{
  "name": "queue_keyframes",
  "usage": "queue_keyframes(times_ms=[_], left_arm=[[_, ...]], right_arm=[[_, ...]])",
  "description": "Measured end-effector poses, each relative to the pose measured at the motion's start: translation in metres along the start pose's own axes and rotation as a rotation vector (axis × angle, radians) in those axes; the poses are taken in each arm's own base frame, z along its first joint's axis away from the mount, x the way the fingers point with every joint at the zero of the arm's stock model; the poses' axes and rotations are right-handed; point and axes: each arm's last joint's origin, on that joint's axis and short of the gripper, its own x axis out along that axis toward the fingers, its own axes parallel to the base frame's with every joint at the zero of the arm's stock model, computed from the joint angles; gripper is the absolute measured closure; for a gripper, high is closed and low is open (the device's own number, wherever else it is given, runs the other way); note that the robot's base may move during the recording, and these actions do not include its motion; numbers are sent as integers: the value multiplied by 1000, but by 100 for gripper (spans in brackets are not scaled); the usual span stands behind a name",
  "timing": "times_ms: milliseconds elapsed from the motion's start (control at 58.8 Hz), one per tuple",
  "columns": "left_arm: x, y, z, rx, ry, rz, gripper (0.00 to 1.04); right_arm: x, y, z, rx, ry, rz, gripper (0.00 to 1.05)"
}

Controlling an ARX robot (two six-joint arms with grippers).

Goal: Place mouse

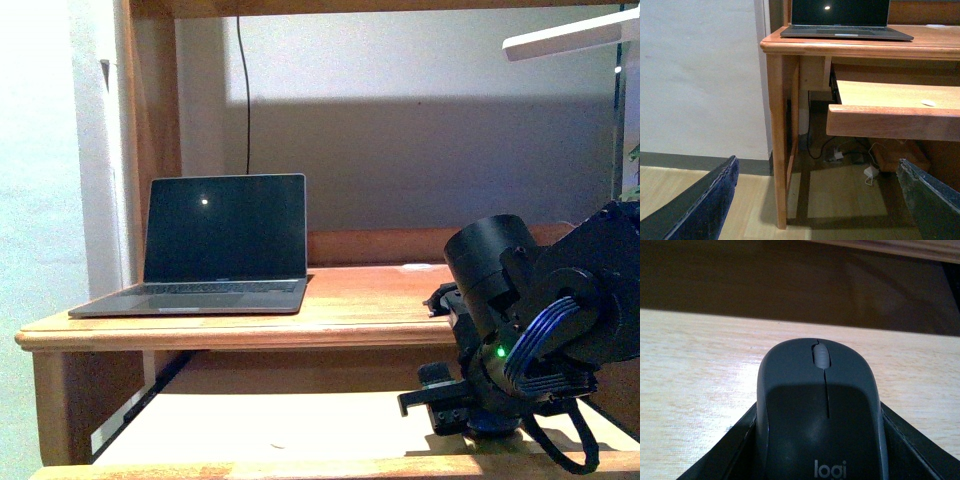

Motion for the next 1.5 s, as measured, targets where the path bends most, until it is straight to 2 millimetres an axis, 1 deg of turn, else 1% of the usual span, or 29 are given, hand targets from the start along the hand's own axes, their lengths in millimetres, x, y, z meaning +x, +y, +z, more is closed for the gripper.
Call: queue_keyframes(times_ms=[85, 170, 289, 306, 442, 510, 561, 612, 646, 714, 748, 901, 969, 1088, 1139, 1343, 1445, 1462, 1479, 1496], left_arm=[[0, 0, 0, 0, 0, 0, 8], [0, 0, 0, 0, 0, 0, 8], [0, 0, 0, 0, 0, 0, 8], [0, 0, 0, 0, 0, 0, 8], [0, 0, 0, 0, 0, 0, 8], [0, 0, 0, 0, 0, 0, 8], [0, 0, 0, 0, 0, 0, 8], [0, 0, 0, 0, 0, 0, 8], [0, 0, 0, 0, 0, 0, 8], [0, 0, 0, 0, 0, 0, 8], [0, 0, 0, 0, 0, 0, 8], [0, 0, 0, 0, 0, 0, 8], [0, 0, 0, 0, 0, 0, 8], [0, 0, 0, 0, 0, 0, 8], [0, 0, 0, 0, 0, 0, 8], [0, 0, 0, 0, 0, 0, 8], [0, 0, 0, 0, 0, 0, 8], [0, 0, 0, 0, 0, 0, 8], [0, 0, 0, 0, 0, 0, 8], [0, 0, 0, 0, 0, 0, 8]], right_arm=[[-5, -4, 4, 20, -1, -5, 48], [-15, -8, 16, 42, -11, -14, 49], [-35, -10, 46, 64, -67, -17, 49], [-40, -9, 53, 68, -81, -17, 49], [-64, 3, 86, 76, -161, 3, 49], [-69, 13, 97, 71, -184, 8, 49], [-70, 20, 104, 67, -193, 7, 49], [-65, 33, 111, 54, -191, -1, 49], [-56, 43, 113, 41, -180, -12, 49], [-43, 54, 114, 26, -161, -27, 49], [-33, 61, 113, 9, -145, -43, 49], [-3, 81, 112, -29, -109, -81, 49], [5, 88, 114, -37, -101, -91, 49], [12, 99, 120, -46, -98, -92, 49], [14, 104, 118, -52, -94, -90, 49], [17, 117, 119, -68, -131, -90, 49], [18, 121, 121, -55, -162, -89, 49], [18, 122, 121, -51, -169, -87, 47], [19, 122, 121, -46, -176, -84, 42], [19, 122, 121, -46, -176, -84, 42]])
